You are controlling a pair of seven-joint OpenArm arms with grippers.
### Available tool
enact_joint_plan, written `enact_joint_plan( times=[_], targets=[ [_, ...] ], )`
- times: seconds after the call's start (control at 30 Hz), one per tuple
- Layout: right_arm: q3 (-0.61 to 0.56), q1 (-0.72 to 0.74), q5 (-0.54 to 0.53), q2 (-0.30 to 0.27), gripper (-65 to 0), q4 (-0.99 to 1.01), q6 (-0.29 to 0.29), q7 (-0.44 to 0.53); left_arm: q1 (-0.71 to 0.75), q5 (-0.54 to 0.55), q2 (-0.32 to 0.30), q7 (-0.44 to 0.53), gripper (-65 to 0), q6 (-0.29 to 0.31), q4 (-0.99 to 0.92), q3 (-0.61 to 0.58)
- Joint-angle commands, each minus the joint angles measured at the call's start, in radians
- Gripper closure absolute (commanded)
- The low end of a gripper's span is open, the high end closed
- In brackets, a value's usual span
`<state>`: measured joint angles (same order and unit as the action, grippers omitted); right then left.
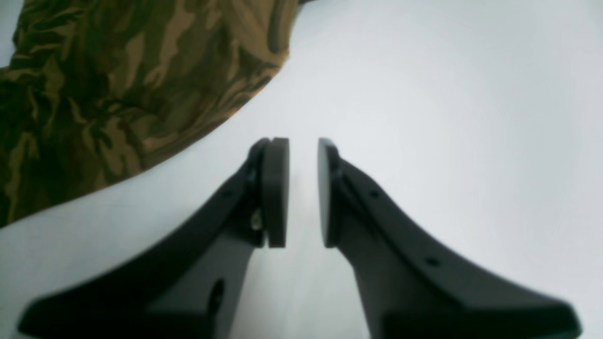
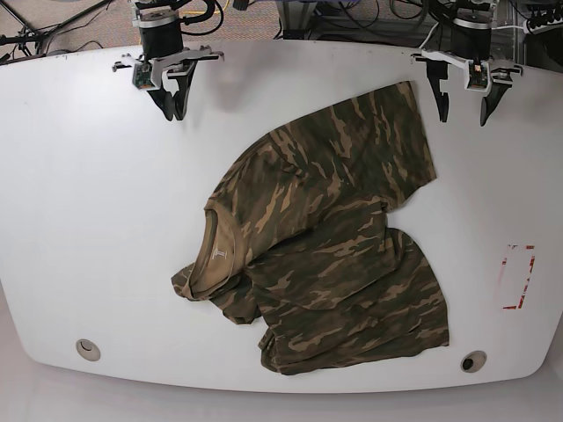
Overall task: Fold the T-shirt properly
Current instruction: 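Lower both grippers toward the camouflage T-shirt's collar and sleeve edge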
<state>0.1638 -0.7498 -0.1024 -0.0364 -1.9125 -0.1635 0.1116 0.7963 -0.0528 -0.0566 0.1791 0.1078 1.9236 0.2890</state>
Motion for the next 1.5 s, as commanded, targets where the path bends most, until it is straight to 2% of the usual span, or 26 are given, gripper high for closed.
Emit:
enact_joint_plan(
  times=[0.0, 0.07, 0.2, 0.4, 0.47, 0.53, 0.73, 0.8, 1.13, 1.2, 1.27, 1.47],
  targets=[
    [0.006, 0.018, -0.009, -0.005, -16.2, -0.027, -0.002, -0.017, 0.008, -0.002, -0.003, 0.007, -42.0, -0.002, 0.037, -0.003],
    [0.013, 0.048, -0.005, -0.008, -23.4, -0.024, 0.002, -0.08, -0.002, -0.003, -0.004, -0.008, -42.8, -0.01, 0.032, -0.006],
    [0.008, 0.078, -0.006, -0.008, -29.2, -0.028, 0.002, -0.122, -0.019, -0.007, -0.004, -0.016, -43.7, -0.009, 0.035, -0.012],
    [-0.002, 0.128, -0.008, -0.012, -33.2, -0.03, 0.0, -0.174, -0.04, -0.011, -0.003, -0.024, -45.7, -0.008, 0.03, -0.011],
    [0.001, 0.161, -0.007, -0.01, -35.6, -0.029, 0.0, -0.22, -0.056, -0.014, -0.006, -0.027, -49.4, -0.004, 0.026, -0.009],
    [0.001, 0.18, -0.007, -0.011, -36.2, -0.028, -0.001, -0.237, -0.061, -0.014, -0.006, -0.028, -50.5, -0.003, 0.024, -0.012],
    [0.005, 0.245, -0.008, -0.013, -39.5, -0.02, 0.005, -0.318, -0.077, -0.014, -0.01, -0.035, -51.8, -0.007, 0.017, -0.016],
    [0.005, 0.322, -0.005, -0.009, -43.5, 0.0, 0.002, -0.395, -0.103, -0.015, -0.011, -0.048, -52.0, -0.007, 0.012, -0.004],
    [0.005, 0.476, -0.001, -0.003, -43.1, 0.073, -0.056, -0.445, -0.176, -0.017, -0.007, -0.069, -52.7, -0.002, 0.001, 0.056],
    [0.006, 0.569, 0.006, -0.003, -42.5, 0.117, -0.105, -0.472, -0.227, -0.017, -0.004, -0.099, -52.9, -0.002, 0.003, 0.066],
    [0.006, 0.602, 0.011, -0.002, -42.1, 0.138, -0.12, -0.482, -0.244, -0.018, -0.003, -0.107, -52.7, -0.001, 0.0, 0.068],
    [0.007, 0.69, 0.021, 0.003, -41.6, 0.19, -0.138, -0.497, -0.287, -0.023, 0.0, -0.132, -52.9, 0.0, 0.002, 0.066]
  ],
)
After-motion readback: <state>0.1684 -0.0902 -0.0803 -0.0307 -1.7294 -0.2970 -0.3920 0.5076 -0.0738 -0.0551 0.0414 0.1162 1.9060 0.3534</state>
